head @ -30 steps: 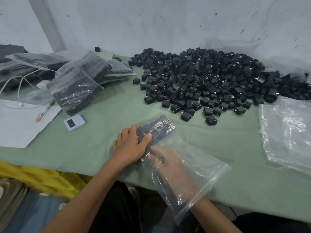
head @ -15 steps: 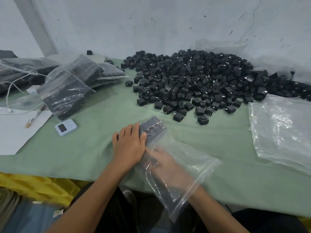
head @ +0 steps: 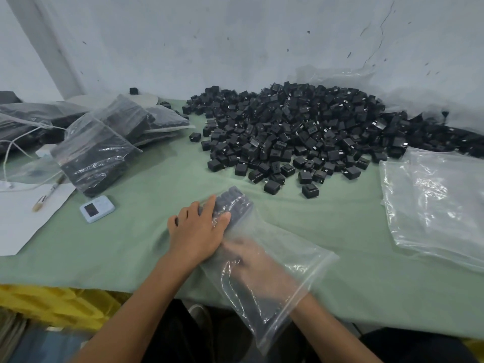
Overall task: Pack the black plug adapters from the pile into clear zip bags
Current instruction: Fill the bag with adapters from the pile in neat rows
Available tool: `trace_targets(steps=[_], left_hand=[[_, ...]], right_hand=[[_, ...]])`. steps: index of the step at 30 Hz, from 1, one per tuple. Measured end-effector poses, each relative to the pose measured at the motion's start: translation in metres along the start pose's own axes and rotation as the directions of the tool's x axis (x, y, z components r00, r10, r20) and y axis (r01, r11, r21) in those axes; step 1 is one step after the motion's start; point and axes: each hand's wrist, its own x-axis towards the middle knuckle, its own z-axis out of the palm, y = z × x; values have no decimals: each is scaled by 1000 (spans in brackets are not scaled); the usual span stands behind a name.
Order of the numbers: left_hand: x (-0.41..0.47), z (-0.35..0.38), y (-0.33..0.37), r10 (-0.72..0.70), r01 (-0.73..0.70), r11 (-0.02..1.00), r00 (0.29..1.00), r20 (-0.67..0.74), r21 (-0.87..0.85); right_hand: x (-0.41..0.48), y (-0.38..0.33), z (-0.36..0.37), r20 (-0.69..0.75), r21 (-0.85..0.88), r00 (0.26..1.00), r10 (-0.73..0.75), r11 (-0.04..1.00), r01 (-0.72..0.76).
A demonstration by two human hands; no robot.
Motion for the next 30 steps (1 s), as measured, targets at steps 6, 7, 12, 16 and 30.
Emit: trace_targets(steps=[6,7,12,16,30], left_hand=[[35,-6,21,163,-163,985,987,9,53],[40,-4,26,196,-197,979,980,21,47],[54,9,29,209,-214,976,972,103,36],[51,11,28,211,-213,977,977,41,29],[48,16,27,203,-201,979,977,-69,24]], right_hand=[[-4,7,9,-14,-162,1000,-6,987,3],[-5,8,11,11,-201,1000,-9,979,11],[2,7,10,72,-215,997,30,977,-14],[1,-4,6,118,-268,990,83,962,-48],[-65,1,-185,60,99,952,301,947,-306]])
